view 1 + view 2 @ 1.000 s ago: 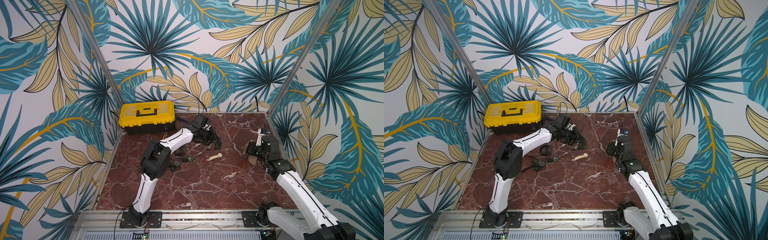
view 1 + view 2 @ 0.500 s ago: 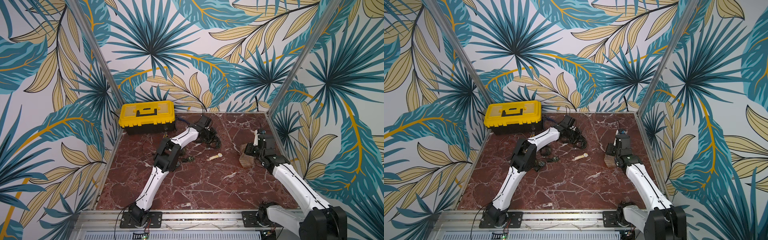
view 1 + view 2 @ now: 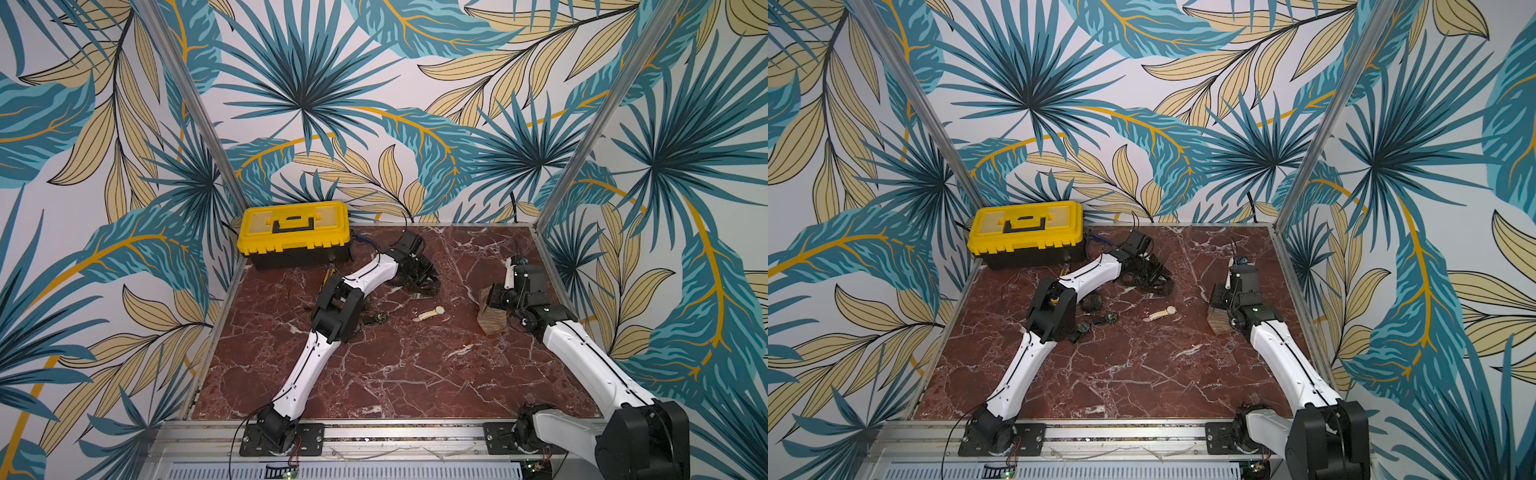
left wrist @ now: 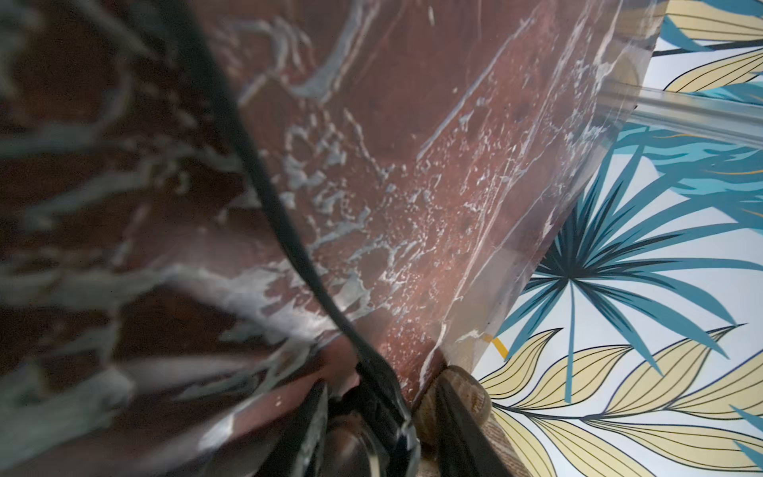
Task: Wipe the watch dial
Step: Place the watch at the center of the board.
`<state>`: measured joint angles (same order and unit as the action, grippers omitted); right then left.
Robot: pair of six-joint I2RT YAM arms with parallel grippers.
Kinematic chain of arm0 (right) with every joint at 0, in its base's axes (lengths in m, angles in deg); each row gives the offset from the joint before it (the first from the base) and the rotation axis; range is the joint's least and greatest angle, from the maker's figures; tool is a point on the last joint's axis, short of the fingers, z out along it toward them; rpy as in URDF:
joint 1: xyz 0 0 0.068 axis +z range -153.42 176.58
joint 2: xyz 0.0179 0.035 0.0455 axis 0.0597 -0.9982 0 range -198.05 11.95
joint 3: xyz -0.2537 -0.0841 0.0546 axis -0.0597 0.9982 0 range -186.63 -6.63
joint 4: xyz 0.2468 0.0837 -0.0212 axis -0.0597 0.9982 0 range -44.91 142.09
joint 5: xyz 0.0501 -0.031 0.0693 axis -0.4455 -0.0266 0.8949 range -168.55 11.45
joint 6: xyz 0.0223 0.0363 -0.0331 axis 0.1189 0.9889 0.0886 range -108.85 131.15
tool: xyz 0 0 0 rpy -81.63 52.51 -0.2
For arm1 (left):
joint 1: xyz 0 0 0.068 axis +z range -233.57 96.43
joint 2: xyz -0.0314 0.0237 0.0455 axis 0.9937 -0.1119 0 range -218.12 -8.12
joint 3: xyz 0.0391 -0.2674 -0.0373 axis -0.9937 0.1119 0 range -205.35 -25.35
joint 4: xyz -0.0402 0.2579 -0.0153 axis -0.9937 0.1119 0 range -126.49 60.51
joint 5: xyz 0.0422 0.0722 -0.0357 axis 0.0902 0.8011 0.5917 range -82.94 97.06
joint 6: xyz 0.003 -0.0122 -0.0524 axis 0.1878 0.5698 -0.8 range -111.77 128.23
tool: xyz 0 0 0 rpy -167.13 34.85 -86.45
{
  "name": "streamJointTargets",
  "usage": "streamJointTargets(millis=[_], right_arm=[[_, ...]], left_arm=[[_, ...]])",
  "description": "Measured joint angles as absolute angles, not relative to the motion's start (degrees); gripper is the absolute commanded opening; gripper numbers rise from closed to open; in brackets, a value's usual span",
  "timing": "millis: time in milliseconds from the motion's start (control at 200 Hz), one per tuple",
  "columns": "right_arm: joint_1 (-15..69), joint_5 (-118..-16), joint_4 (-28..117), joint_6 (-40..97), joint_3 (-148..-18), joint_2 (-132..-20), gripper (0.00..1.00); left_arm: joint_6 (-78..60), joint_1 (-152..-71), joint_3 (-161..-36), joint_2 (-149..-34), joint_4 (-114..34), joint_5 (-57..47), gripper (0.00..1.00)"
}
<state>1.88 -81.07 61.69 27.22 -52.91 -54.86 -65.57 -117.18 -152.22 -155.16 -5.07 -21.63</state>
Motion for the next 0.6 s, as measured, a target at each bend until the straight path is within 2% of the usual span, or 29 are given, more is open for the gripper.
streamJointTargets(millis=[285,381,601], right_arm=[[1.86,-81.12,65.43,26.98,-54.01,-51.43,0.00],[1.86,-81.29,66.87,26.89,-54.75,-50.03,0.00],[1.81,-81.44,70.15,26.76,-55.30,-47.34,0.00]], left_arm=[[-63.51,-117.55,-153.18,-154.72,-2.73,-18.09,0.62],[-62.57,-117.75,-152.98,-153.61,-1.16,-16.39,0.63],[-60.17,-118.88,-140.54,-140.19,-0.66,-13.30,0.64]])
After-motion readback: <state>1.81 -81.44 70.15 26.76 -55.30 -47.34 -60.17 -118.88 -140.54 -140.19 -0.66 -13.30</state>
